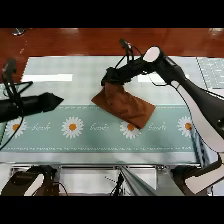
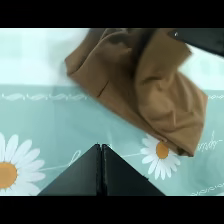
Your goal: Fold the shirts.
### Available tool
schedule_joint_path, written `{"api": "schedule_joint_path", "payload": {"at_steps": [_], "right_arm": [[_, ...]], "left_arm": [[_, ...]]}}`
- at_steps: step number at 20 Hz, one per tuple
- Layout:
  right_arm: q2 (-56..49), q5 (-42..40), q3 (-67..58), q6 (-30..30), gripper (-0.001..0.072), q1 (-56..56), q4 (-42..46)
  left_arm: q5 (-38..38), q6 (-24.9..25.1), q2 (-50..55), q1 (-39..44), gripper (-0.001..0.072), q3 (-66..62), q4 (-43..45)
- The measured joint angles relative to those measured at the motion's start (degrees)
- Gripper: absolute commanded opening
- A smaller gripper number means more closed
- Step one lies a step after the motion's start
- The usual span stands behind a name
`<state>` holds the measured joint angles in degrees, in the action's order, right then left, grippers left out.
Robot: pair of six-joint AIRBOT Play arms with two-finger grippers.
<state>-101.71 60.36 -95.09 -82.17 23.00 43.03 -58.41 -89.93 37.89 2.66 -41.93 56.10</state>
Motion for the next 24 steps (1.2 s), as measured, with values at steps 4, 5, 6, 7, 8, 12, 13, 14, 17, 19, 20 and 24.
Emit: {"api": "schedule_joint_path", "payload": {"at_steps": [4,5,6,7,8,12,13,14,17,19,20,24], "right_arm": [[1.6,9.2,-1.5,0.4,0.0622,-5.7,-0.3],[3.5,12.3,-1.6,0.7,0.0622,-8.0,0.9],[6.2,15.0,-1.2,0.9,0.0623,-10.8,3.3],[9.4,16.9,0.0,0.9,0.0622,-13.5,6.3],[13.6,18.1,2.5,0.9,0.0623,-16.6,9.5],[34.8,11.9,25.7,-1.2,0.0622,-28.0,16.8],[40.7,8.5,33.9,-2.8,0.0622,-30.0,17.0],[45.7,5.3,41.3,-4.5,0.0622,-31.3,16.7],[55.2,-3.9,60.6,-9.3,0.0622,-31.9,11.0],[56.3,-8.9,67.8,-10.5,0.0622,-30.2,6.1],[55.5,-11.2,70.1,-10.4,0.0622,-29.1,3.5],[47.2,-16.3,74.1,-4.5,0.0621,-26.6,-8.8]], "left_arm": [[2.5,-0.3,-0.5,-0.1,0.0019,3.5,-0.9],[3.0,-0.3,-0.6,-0.1,0.0018,3.9,-0.9],[3.1,-0.3,-0.6,-0.1,0.0018,4.2,-1.0],[3.3,-0.3,-0.6,-0.1,0.0019,4.4,-1.1],[3.5,-0.3,-0.6,-0.1,0.0018,4.5,-1.1],[4.0,-0.4,-0.6,-0.1,0.0019,5.0,-1.2],[4.0,-0.4,-0.7,-0.1,0.0019,5.1,-1.2],[4.1,-0.4,-0.6,-0.1,0.0019,5.2,-1.2],[5.1,-0.5,-0.7,-0.1,0.0019,5.6,-1.3],[6.0,-0.5,-0.7,-0.1,0.0018,5.7,-1.8],[6.1,-0.5,-0.7,-0.1,0.0018,5.8,-1.9],[6.9,-0.5,-0.7,-0.1,0.0018,5.8,-2.4]]}}
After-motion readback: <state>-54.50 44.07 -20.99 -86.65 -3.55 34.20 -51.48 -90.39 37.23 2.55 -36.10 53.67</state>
